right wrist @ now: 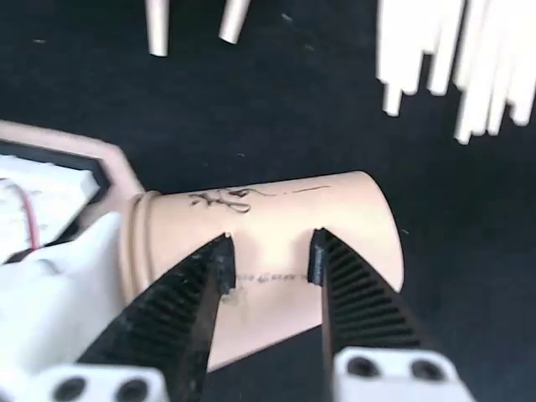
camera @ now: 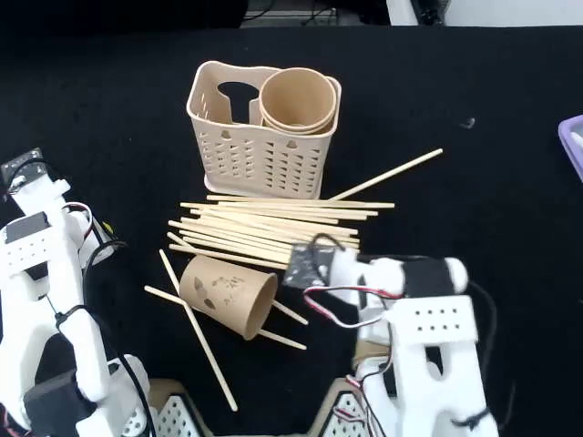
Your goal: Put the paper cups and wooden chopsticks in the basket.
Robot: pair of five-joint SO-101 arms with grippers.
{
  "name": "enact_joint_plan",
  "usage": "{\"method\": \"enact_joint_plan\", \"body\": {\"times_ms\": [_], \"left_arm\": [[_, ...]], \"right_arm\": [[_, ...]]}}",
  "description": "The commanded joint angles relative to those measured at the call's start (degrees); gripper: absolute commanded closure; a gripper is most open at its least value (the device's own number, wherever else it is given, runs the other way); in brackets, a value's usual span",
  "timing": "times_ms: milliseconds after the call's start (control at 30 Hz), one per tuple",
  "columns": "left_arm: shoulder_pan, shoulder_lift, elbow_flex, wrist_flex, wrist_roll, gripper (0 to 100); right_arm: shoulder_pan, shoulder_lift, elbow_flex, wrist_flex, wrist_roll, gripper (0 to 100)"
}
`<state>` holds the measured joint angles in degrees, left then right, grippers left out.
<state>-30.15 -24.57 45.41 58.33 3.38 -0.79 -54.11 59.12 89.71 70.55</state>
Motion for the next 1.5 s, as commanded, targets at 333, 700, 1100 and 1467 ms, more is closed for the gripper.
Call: {"method": "enact_joint_plan", "body": {"times_ms": [333, 700, 1100, 1467], "left_arm": [[-0.8, -1.7, -2.9, -0.3, 0.6, 79], [-0.7, -1.7, -2.9, -0.3, 0.6, 79], [-0.7, -1.7, -2.9, -0.3, 0.6, 79], [-0.4, -1.7, -2.9, -0.3, 0.6, 79]], "right_arm": [[26.8, 0.1, 2.7, -30.6, -7.3, 84.3], [36.5, 0.0, -15.2, -21.0, -15.5, 83.9], [12.7, 0.1, -14.2, 5.9, -11.3, 84.3], [17.8, 0.1, 0.7, -7.2, -13.6, 84.4]]}}
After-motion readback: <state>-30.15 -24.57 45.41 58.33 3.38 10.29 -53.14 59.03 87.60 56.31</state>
